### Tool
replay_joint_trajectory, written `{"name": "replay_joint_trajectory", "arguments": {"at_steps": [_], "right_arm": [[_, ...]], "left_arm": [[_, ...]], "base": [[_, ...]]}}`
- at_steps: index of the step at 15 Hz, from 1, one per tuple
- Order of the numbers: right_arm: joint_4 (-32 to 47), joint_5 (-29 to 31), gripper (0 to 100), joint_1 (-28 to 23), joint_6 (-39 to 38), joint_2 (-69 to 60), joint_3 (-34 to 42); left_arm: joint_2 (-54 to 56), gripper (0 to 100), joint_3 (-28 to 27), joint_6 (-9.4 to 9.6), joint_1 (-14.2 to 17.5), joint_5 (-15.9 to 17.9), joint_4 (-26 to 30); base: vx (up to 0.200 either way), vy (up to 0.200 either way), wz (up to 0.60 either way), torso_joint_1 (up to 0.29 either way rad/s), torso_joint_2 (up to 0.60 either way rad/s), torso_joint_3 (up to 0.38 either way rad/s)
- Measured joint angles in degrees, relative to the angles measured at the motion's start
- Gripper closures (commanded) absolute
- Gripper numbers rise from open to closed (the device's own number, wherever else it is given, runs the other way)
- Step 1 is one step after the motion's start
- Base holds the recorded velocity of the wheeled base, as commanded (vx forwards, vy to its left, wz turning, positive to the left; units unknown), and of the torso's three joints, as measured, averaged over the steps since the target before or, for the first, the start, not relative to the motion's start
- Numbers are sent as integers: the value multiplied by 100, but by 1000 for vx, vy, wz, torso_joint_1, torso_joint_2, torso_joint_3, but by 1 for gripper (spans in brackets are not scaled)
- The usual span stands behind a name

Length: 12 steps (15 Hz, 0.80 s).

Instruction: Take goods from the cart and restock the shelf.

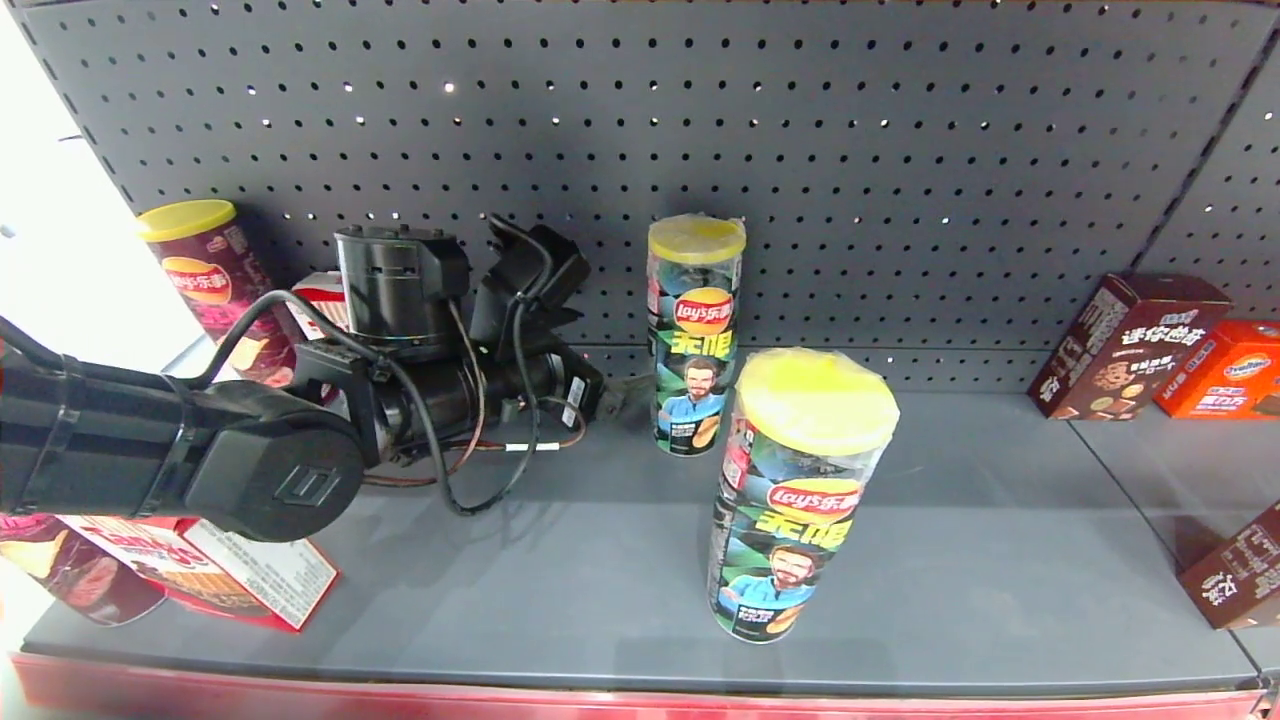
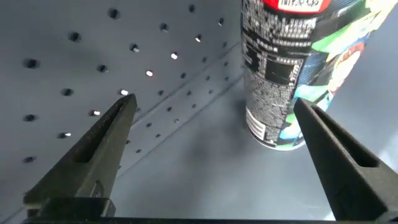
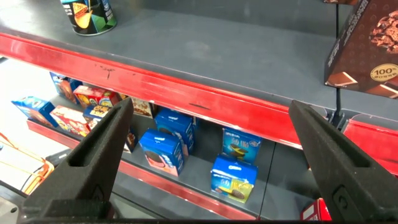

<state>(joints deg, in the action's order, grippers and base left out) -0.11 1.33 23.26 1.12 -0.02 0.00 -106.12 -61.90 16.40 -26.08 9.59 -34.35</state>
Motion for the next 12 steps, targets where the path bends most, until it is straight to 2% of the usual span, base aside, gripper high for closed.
{"name": "replay_joint_trajectory", "arguments": {"at_steps": [3,5,7,12], "right_arm": [[0,0,0,2,-1,0,0],[-2,0,0,-2,-1,0,0],[-2,0,0,0,0,0,0],[-2,0,0,2,0,0,0]], "left_arm": [[111,0,265,2,-21,-16,-278],[207,0,450,5,-138,217,-335],[229,0,449,5,-200,274,-333],[24,0,174,5,-223,-212,-293]], "base": [[0,0,0,0,0,0],[0,0,0,0,0,0],[0,0,0,0,0,0],[0,0,0,0,0,0]]}}
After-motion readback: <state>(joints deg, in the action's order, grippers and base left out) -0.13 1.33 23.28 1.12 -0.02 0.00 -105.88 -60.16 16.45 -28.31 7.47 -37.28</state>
